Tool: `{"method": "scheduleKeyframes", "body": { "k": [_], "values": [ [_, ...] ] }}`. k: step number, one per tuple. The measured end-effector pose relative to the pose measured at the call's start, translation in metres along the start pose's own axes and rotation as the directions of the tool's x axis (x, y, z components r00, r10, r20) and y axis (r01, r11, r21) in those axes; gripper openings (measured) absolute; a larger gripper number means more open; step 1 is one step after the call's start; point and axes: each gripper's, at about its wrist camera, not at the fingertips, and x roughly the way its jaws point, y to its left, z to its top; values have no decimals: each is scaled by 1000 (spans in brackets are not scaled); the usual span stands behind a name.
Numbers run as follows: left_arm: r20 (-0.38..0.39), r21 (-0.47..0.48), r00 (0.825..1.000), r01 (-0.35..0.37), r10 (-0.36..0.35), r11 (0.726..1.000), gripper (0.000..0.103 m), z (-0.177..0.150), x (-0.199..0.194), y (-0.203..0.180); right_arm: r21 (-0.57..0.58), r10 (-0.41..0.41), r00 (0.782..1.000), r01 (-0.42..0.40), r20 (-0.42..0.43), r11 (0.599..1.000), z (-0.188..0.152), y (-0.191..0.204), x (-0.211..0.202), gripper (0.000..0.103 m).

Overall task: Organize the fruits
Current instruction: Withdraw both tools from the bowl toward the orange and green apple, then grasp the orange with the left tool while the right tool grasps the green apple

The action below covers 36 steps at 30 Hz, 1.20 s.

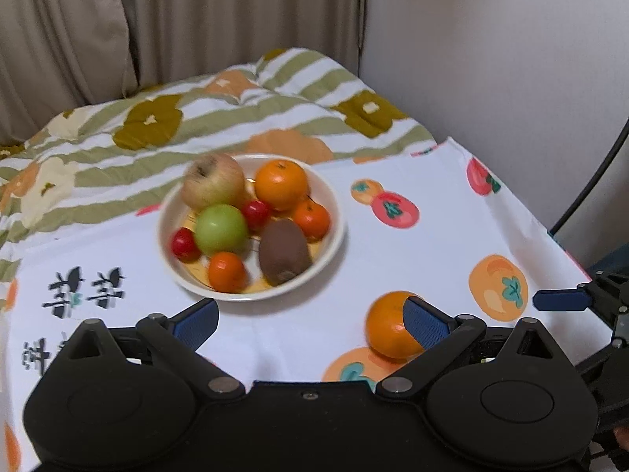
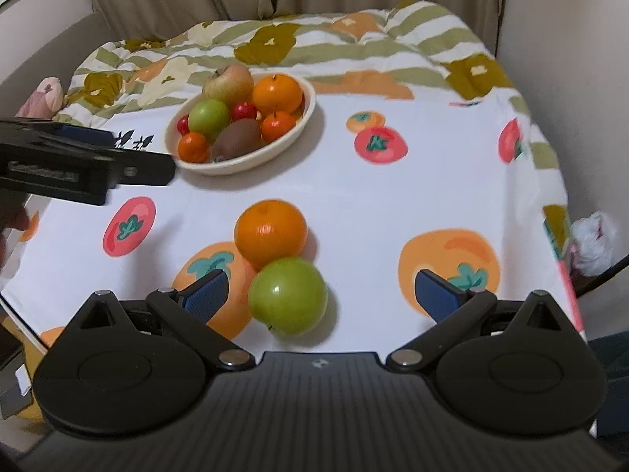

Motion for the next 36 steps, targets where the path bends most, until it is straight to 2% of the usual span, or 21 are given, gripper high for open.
{"method": "scheduleKeyframes", "body": {
  "k": [5,9,16,18,24,28,36],
  "values": [
    [-46,19,998,33,-32,999,101,2,26,-18,-35,25,1000,-26,-16,999,-7,2,11,103],
    [-105,-6,991,79,-80,997,91,3,49,-25,-52,55,998,-56,-33,997,-10,3,23,103],
    [-141,-2,984,112,-112,994,89,0,67,-38,-65,98,994,-102,-52,993,-10,3,36,103],
    [-152,-9,981,120,-120,993,83,0,72,-39,-65,104,993,-107,-58,992,-10,3,38,98],
    [-169,-23,976,136,-138,990,78,0,81,-42,-70,109,992,-114,-65,991,-12,4,40,89],
    [-174,-58,967,179,-187,982,64,-1,83,-40,-71,111,991,-116,-76,991,-13,4,42,82],
    [-168,-66,973,151,-160,986,64,-4,78,-38,-76,114,990,-121,-82,990,-17,6,43,79]
  ]
}}
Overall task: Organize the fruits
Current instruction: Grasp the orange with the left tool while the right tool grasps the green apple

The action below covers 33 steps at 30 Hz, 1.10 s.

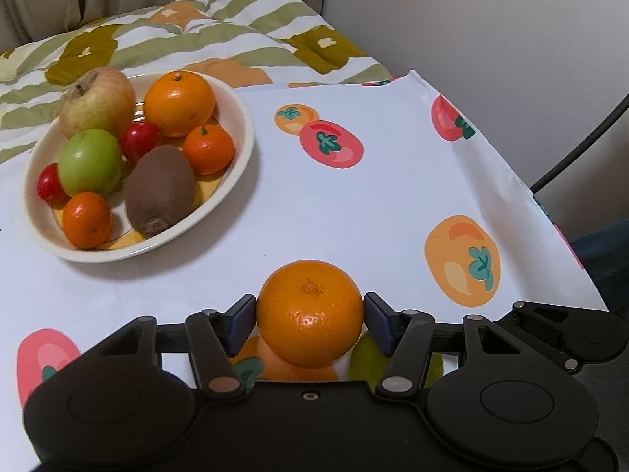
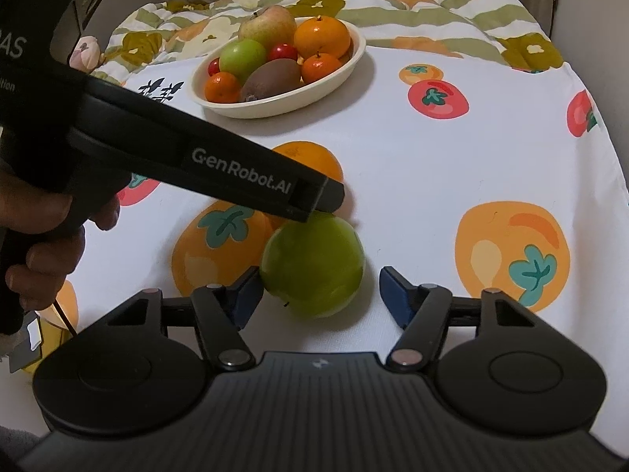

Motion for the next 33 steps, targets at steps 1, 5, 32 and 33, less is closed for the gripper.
{"method": "scheduleKeyframes", "body": {
  "k": [1,5,32,33],
  "values": [
    [1,-4,1000,-5,5,1000,64,-1,-1,2,1,1,1000,-1,0,1000,0,0,0,79],
    [5,-29,1000,-21,22,999,64,-6,-5,9,1,3,1000,-3,3,1000,1,1,1,78],
    [92,-227,982,-143,167,963,63,-46,-61,51,-90,25,999,-23,20,996,19,17,7,72],
    [98,-233,980,-147,173,961,63,-46,-64,52,-93,28,999,-25,28,995,20,17,6,72]
  ]
}}
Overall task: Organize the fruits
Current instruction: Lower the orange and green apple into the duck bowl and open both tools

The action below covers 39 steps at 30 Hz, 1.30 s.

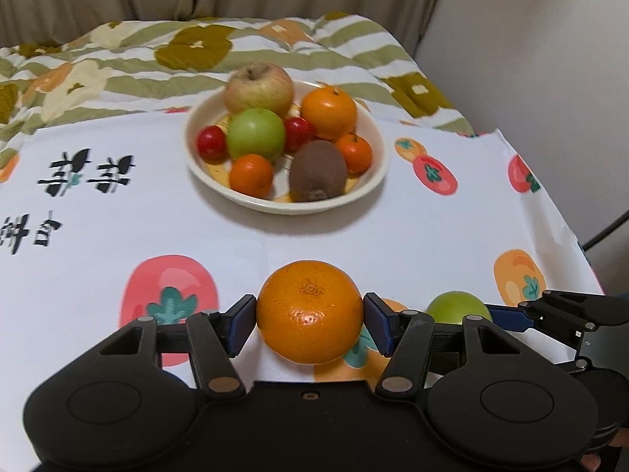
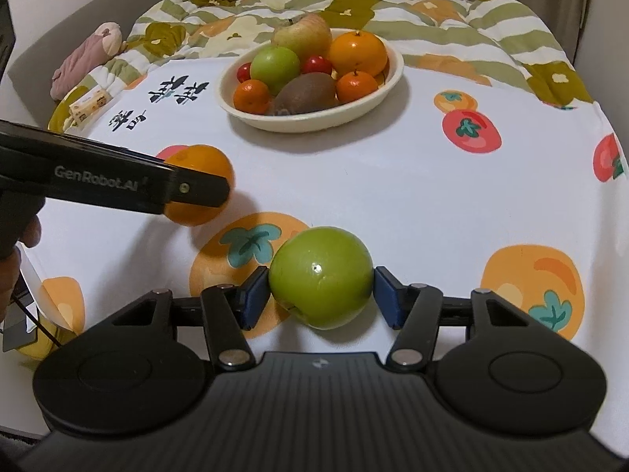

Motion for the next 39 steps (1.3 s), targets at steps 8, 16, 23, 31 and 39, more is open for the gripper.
{"method": "scheduleKeyframes", "body": {
  "k": [8,16,23,31,39],
  "values": [
    [75,-31,996,-43,45,999,63,10,-22,12,-48,15,998,-12,61,999,26,3,-12,72],
    [129,-18,989,-68,70,998,63,38,-27,29,-73,5,993,4,121,997,64,5,-10,72],
    [154,11,986,-68,66,998,63,68,-8,45,-47,-17,989,25,147,999,90,4,3,72],
    [170,72,982,-93,80,993,63,93,26,55,6,-46,988,46,147,999,104,-2,21,72],
    [170,123,981,-111,89,986,64,95,45,56,39,-68,987,63,144,997,109,-7,32,72]
  ]
}}
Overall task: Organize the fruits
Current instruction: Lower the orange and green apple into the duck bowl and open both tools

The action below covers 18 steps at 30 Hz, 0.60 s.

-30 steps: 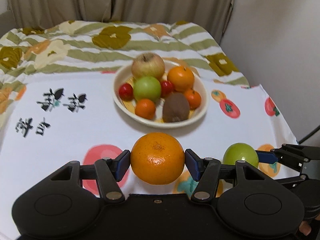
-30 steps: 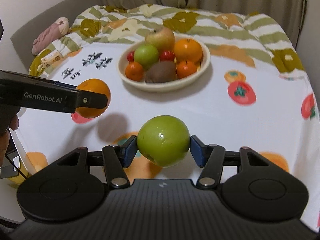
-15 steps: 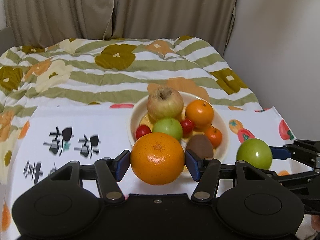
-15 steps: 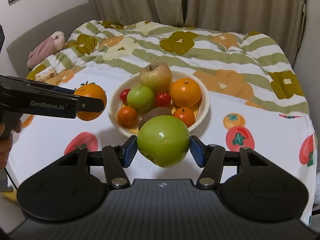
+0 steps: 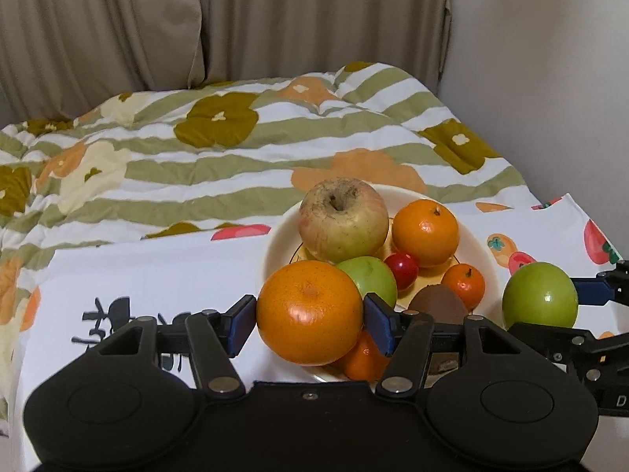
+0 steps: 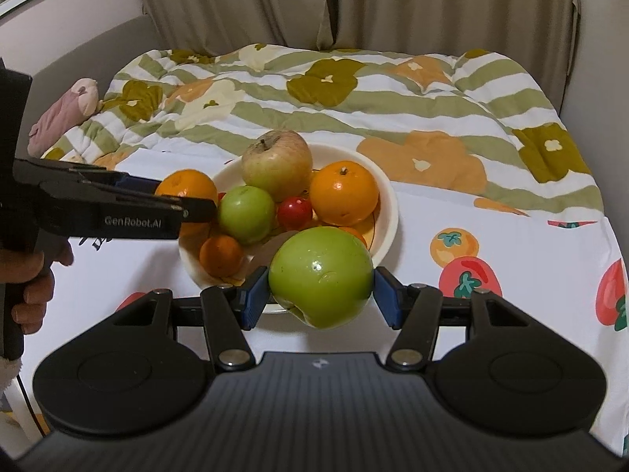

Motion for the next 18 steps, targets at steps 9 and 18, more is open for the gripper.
{"method": "scheduleKeyframes", "body": {
  "k": [9,18],
  "values": [
    [57,31,998,4,-6,1000,95,-2,-15,0,0,-10,1000,10,3,1000,7,2,5,72],
    [58,44,998,-37,34,998,95,-16,-36,10,-30,8,1000,-8,16,1000,26,10,19,72]
  ]
}}
